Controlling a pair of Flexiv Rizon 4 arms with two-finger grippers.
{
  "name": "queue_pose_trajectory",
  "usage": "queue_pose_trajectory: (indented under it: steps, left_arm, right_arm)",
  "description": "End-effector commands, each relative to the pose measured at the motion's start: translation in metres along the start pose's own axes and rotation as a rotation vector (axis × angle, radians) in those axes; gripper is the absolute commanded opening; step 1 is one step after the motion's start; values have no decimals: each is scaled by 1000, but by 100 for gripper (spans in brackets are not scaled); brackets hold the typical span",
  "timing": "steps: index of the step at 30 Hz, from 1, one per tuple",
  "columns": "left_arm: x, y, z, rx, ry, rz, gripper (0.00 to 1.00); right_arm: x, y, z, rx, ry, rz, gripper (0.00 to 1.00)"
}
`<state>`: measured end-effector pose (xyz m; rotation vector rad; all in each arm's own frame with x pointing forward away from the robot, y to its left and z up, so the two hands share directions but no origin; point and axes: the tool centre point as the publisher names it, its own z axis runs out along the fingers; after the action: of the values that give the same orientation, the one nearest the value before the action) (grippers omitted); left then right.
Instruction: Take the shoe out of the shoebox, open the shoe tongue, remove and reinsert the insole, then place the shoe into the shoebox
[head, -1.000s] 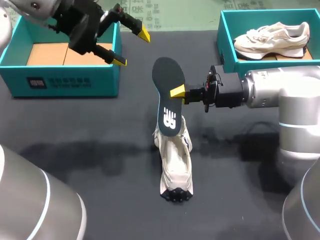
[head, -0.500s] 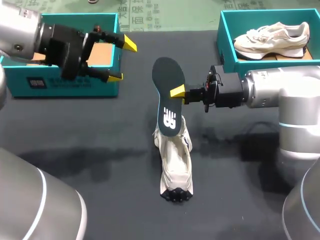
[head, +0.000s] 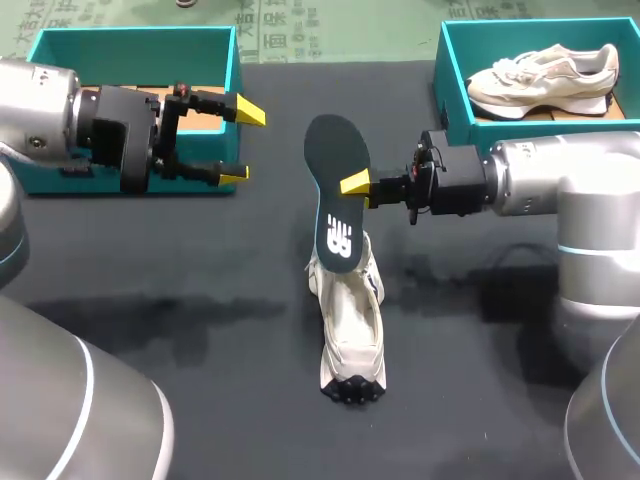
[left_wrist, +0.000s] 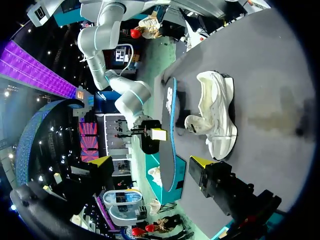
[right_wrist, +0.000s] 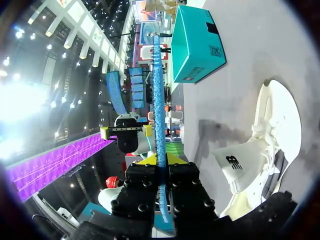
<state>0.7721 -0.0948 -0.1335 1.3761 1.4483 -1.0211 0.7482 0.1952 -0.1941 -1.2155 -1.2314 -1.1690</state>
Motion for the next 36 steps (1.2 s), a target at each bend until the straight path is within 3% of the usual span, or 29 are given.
queue_pose_trajectory:
  steps: [1,6,12,18,31,36]
  left_arm:
    - [18,17,-1,47,-49,-5,100]
    - [24,15,8,45,-69,-12,100]
    - [25,8,24,-68,-81,-23,100]
    - [35,7,40,-117,-117,-84,100]
    - [40,9,75,-121,-155,-114,99]
    - [42,15,83,-110,-162,-110,87]
  right_arm:
    - [0,-1,0,0,-2,0,0]
    - [0,-1,0,0,-2,0,0]
    - [0,-1,0,0,-2,0,0]
    - [0,-1,0,0,-2,0,0]
    - [0,-1,0,0,-2,0,0]
    - [0,-1,0,0,-2,0,0]
